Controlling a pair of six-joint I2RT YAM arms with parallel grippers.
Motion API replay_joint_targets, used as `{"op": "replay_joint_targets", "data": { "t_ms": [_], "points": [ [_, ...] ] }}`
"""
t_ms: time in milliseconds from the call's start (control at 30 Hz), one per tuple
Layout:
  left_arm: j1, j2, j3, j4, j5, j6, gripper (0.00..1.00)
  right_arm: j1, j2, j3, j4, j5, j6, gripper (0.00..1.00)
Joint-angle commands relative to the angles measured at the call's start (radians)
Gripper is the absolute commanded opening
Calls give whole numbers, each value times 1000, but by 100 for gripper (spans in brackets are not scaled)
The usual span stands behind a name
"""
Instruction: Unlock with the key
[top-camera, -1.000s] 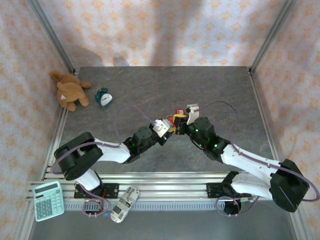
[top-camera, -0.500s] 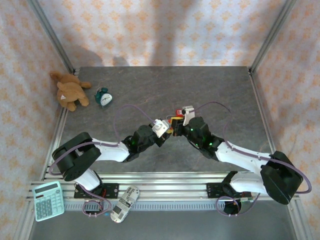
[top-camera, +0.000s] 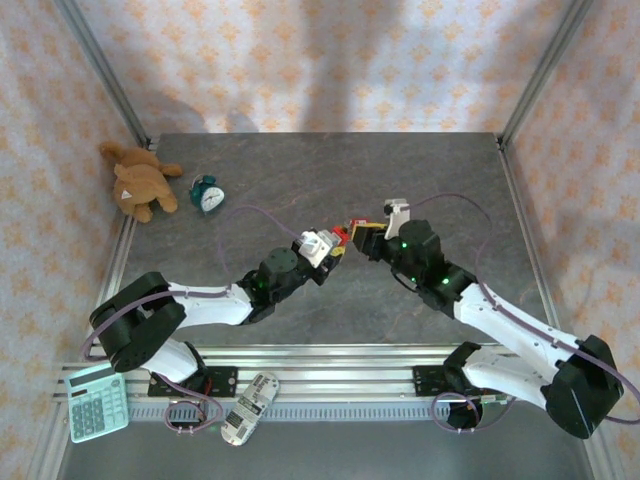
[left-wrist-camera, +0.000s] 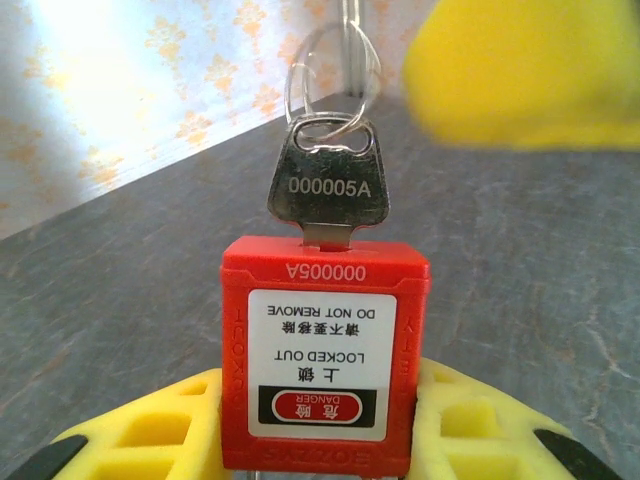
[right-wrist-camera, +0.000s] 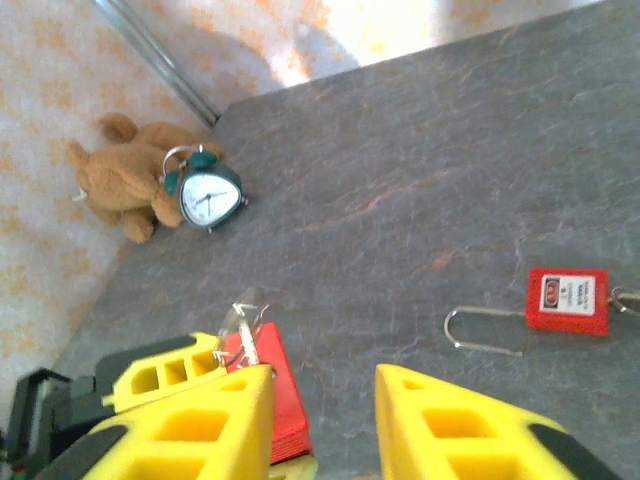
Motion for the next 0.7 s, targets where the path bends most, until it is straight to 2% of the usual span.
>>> {"op": "replay_joint_targets", "data": {
  "t_ms": [0, 200, 367, 533, 600, 667],
  "points": [
    [6, -34, 8, -47, -70, 1, 26, -17, -27, 76, -32, -25, 4, 34],
    [5, -56, 52, -175, -101, 13, 26, -30, -15, 119, -43, -29, -5, 37],
    [-8, -85, 205, -432, -179, 50, 26, -40, -27, 88, -40, 99, 25, 40],
    [-25, -97, 421, -764, -289, 171, 26, -63, -45, 40, -34, 231, 107, 45],
    [-27, -105, 491, -888, -309, 237, 26, -91, -45, 23, -28, 238, 142, 45],
    [-29, -119, 504, -933, -349, 327, 27, -113, -34, 10, -18, 217, 157, 45]
  ]
}}
